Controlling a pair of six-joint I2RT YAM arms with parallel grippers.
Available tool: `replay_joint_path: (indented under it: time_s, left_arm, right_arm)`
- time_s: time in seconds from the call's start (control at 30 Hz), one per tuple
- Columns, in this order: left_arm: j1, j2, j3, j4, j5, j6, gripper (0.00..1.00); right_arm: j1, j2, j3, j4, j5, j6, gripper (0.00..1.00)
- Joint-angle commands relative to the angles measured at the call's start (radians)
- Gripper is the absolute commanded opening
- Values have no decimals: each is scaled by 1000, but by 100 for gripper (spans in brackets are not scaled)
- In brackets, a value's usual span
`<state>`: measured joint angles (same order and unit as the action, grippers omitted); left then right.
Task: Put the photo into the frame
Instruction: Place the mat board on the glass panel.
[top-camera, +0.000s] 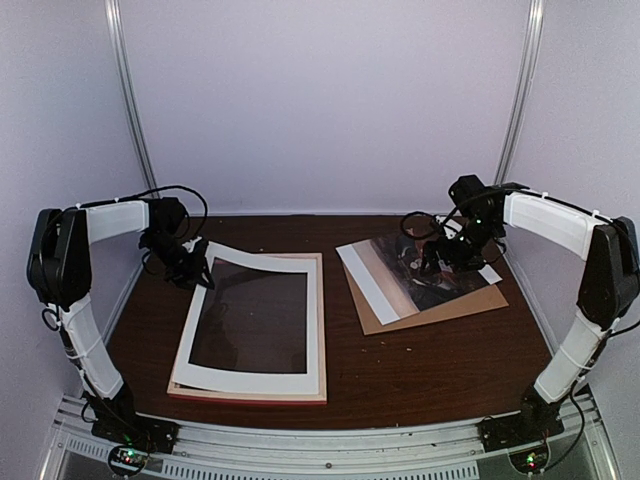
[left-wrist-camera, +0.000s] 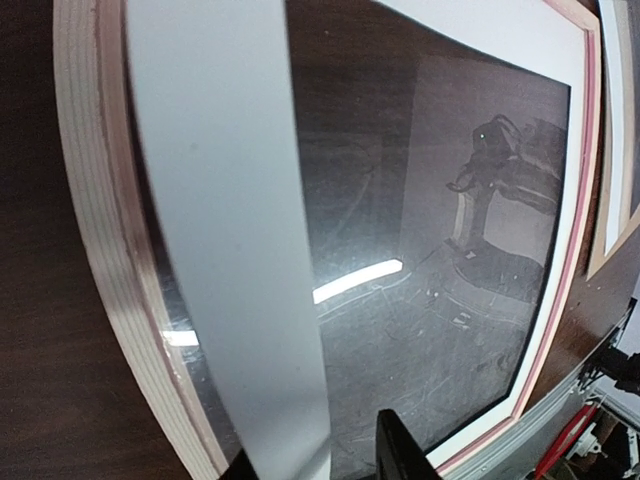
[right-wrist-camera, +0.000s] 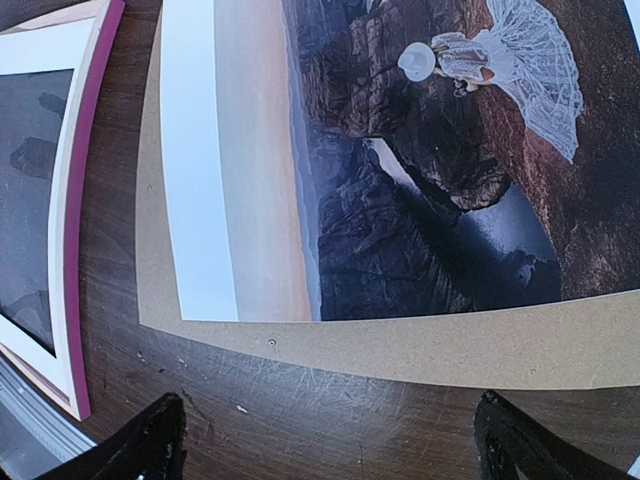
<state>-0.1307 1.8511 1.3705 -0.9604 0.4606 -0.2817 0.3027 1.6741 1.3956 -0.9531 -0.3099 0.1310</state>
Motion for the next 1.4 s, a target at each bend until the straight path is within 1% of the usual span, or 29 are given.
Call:
replay_joint_path:
  time_s: [0.0,0.27,0.4,0.53,0.97,1.13,1.23,1.37]
  left_arm:
    - [6,-15,1,11,-21,19,36]
    - [6,-9,2,3,-36,25,54]
    - [6,-8,8,-11,-58,26,60]
    - [5,-10,14,-24,-88,29,62]
    - [6,-19,35,-56,-202,42,66]
    - [-1,-72,40,-40,-252,41,68]
    - [-21,-133,29,6,-245,41,68]
    - [-44,-214,-5,92,-163,21,69]
  right_arm:
    - [-3,12,-8,13,-3,5,100]
    - [-3,14,-6,11,-2,4,100]
    - [-4,13,-6,11,-4,4,100]
    - [-4,13,-7,13,-5,4,100]
    - [-4,12,-25,19,0,1,100]
    - [-5,2,-34,30,38,5,100]
    - [-14,-13,-49,60,68,20,100]
    - [-46,-45,-84,121,100,57,100]
